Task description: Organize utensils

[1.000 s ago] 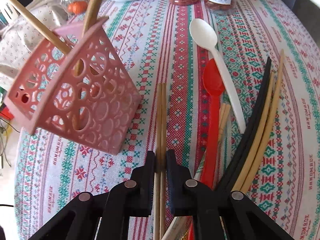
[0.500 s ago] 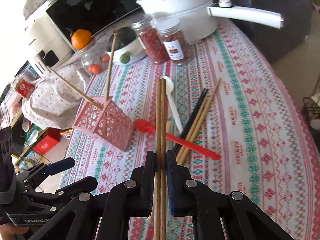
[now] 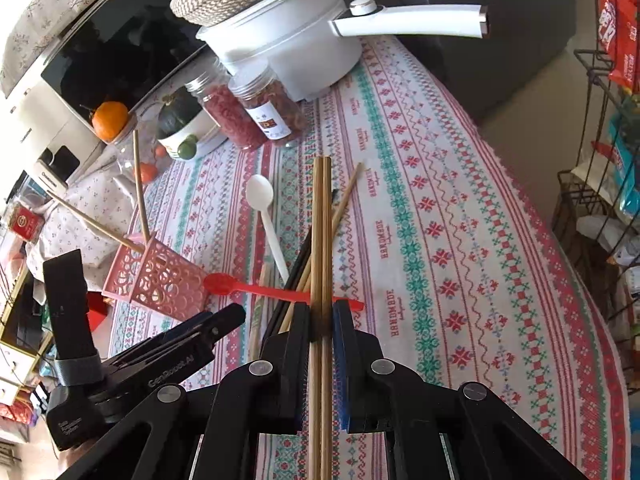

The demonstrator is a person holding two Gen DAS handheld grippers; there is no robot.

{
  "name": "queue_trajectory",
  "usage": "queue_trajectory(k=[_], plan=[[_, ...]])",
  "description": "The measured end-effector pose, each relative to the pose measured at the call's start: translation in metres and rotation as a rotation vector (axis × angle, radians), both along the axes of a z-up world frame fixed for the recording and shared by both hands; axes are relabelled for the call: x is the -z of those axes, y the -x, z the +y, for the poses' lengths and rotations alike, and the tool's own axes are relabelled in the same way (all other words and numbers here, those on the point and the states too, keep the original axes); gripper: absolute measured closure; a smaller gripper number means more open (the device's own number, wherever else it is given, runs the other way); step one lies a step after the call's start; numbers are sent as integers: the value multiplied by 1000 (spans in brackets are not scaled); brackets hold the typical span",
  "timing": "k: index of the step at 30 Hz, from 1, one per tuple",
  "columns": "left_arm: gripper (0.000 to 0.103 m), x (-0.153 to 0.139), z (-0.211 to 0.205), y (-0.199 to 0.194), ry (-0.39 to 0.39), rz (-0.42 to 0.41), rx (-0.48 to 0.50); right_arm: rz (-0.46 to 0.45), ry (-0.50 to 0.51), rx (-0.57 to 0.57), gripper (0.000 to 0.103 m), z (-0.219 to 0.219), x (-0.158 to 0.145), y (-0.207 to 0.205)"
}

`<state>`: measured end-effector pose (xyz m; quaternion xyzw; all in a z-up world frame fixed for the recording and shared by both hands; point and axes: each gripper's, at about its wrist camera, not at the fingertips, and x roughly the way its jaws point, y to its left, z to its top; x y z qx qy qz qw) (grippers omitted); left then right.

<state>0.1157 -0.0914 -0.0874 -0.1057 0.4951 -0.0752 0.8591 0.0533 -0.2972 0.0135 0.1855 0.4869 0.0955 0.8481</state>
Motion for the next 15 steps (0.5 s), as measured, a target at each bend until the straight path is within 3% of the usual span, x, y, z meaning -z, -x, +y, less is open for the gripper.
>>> queue_trajectory(k=[4, 12, 14, 15], plan=[[55, 6, -15, -25, -76, -43, -27, -4, -13, 25, 94, -10, -2, -3], [56, 35, -30, -71, -118, -1, -49, 9, -21, 34, 94, -17, 0, -3], [60, 38, -32, -77, -128, -2, -46, 12, -23, 31, 94, -17, 1, -4], [68, 38, -33, -79, -136, -3, -35, 13, -23, 29, 94, -16, 1, -5]])
